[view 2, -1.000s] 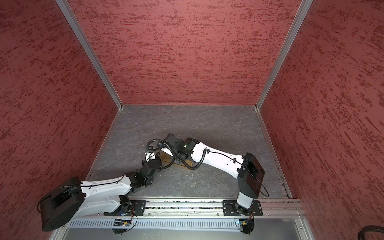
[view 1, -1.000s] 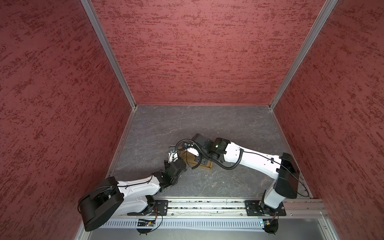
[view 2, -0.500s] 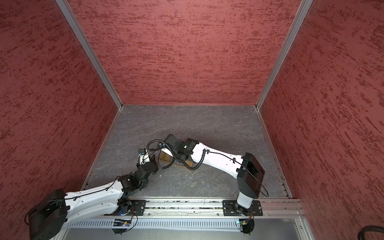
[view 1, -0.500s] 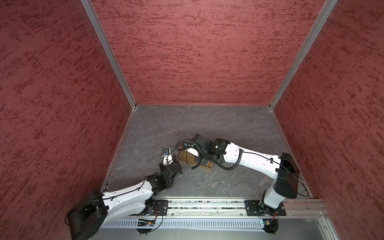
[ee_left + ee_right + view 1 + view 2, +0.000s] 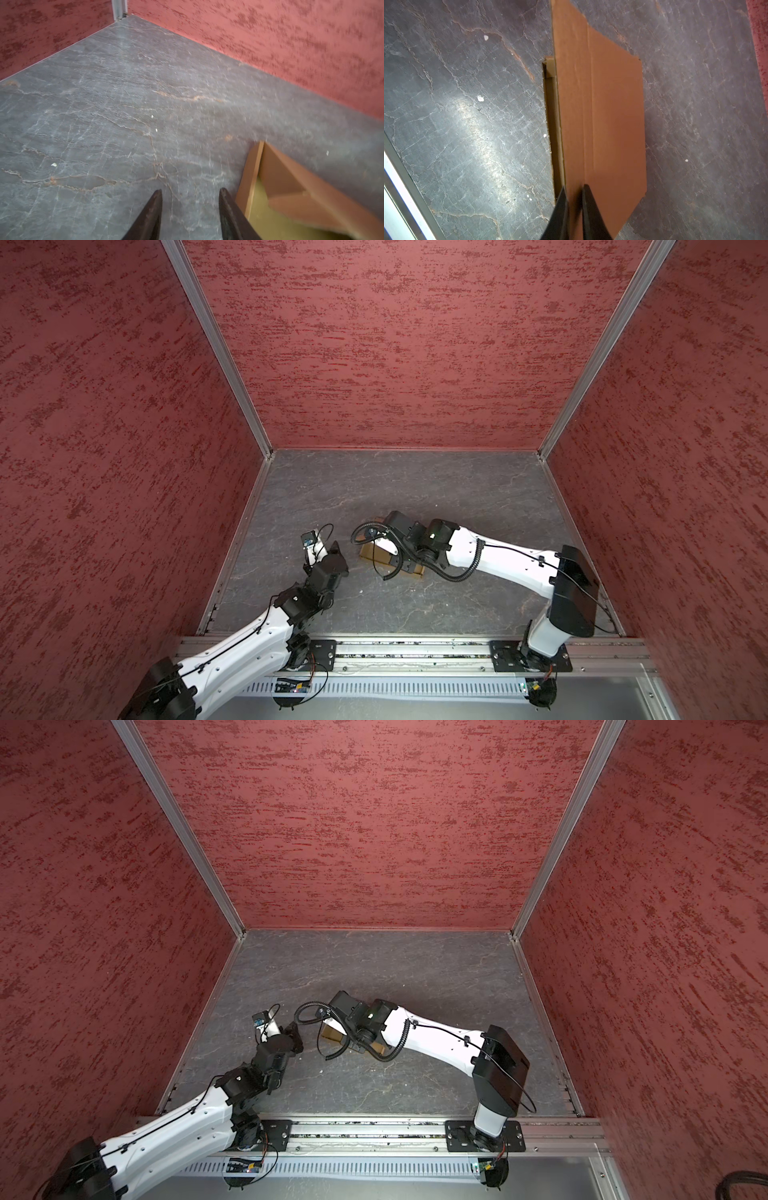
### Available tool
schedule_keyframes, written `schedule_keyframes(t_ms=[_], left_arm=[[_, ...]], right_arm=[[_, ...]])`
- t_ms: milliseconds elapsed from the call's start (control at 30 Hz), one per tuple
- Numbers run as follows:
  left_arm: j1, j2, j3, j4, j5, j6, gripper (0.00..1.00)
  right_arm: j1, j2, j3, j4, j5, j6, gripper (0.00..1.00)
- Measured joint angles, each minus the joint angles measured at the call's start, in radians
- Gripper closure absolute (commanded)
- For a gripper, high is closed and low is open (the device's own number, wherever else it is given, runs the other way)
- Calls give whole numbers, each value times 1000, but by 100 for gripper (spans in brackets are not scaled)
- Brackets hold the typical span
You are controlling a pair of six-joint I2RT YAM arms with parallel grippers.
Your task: Fold the paper box
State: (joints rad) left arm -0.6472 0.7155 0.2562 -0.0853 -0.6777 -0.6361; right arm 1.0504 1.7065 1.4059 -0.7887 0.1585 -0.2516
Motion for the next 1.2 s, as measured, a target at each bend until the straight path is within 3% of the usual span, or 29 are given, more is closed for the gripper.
schedule_keyframes(t_ms=[167, 300, 433, 600, 800, 1200], left_arm=[[158, 16, 67, -24, 173, 6, 31], [270, 122, 146, -28, 348, 26, 21], [308, 275, 241, -27, 495, 68, 13], [311, 427, 335, -17, 629, 114, 10], [303, 557, 399, -12, 702, 158, 10], [265, 633, 410, -27, 695, 185, 10]], right_arm=[[0, 0, -4, 5, -2, 1, 86], [0, 0, -11, 8, -5, 1, 87], [0, 0, -12, 12, -8, 1, 87], [0, 0, -14, 14, -10, 2, 86], [0, 0, -27, 24, -21, 9, 85], [0, -1, -39, 32, -28, 18, 82]])
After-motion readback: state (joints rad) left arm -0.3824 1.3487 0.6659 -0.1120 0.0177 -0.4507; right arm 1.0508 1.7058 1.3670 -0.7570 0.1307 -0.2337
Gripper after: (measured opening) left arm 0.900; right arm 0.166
